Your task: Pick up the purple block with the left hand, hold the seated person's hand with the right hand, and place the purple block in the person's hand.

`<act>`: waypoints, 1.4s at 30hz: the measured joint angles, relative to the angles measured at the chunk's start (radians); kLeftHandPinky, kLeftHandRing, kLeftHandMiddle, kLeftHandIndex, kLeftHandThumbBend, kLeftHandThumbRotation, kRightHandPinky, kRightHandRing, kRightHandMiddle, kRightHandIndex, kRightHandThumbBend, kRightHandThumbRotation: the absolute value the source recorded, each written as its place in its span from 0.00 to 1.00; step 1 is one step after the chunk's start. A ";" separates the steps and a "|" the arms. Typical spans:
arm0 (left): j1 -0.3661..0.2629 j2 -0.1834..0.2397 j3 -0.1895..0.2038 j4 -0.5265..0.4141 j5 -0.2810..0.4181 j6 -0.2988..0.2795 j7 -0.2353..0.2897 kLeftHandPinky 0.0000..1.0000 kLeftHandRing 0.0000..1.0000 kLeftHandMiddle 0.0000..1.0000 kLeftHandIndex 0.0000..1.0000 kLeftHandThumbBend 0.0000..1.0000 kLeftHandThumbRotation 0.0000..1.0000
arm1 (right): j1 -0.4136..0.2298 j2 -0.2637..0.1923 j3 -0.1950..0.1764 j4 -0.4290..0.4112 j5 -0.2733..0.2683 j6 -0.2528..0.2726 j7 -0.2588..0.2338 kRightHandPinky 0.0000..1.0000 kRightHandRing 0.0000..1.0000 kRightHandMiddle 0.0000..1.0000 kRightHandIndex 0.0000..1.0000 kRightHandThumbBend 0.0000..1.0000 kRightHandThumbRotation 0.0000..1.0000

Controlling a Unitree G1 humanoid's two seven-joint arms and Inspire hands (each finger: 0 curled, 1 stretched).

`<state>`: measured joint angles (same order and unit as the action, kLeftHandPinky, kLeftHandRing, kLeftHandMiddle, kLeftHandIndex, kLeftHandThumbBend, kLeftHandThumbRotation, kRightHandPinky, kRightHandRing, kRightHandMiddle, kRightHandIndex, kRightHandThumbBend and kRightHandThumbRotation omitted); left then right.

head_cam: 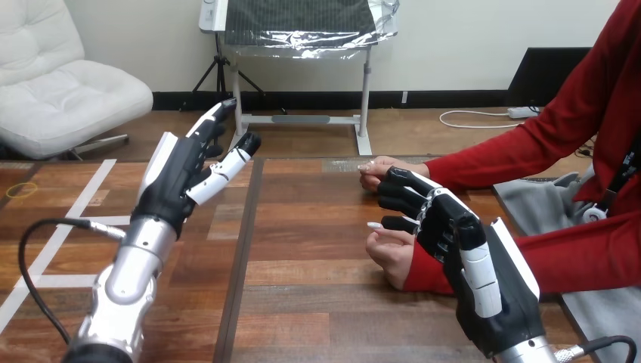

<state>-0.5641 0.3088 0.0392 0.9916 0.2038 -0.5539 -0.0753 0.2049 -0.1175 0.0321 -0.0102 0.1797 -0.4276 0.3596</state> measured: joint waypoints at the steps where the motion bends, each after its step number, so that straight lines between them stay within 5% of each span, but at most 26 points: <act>1: -0.010 0.004 -0.004 0.014 0.007 0.005 0.003 0.92 0.95 0.97 0.94 0.52 0.66 | 0.000 0.000 0.000 0.000 0.000 0.000 0.000 0.78 0.83 0.83 0.83 0.83 1.00; 19: -0.154 0.054 -0.082 0.184 0.156 0.098 0.077 1.00 0.96 0.96 0.94 0.50 0.65 | 0.000 -0.001 -0.001 0.000 0.001 0.000 0.006 0.78 0.83 0.82 0.82 0.82 1.00; 42: -0.288 0.093 -0.181 0.278 0.269 0.230 0.131 1.00 0.96 0.95 0.92 0.52 0.69 | 0.000 -0.001 -0.002 0.000 0.005 0.000 0.011 0.78 0.82 0.82 0.81 0.82 1.00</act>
<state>-0.8523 0.4014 -0.1417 1.2698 0.4731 -0.3237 0.0558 0.2046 -0.1184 0.0299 -0.0101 0.1847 -0.4276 0.3704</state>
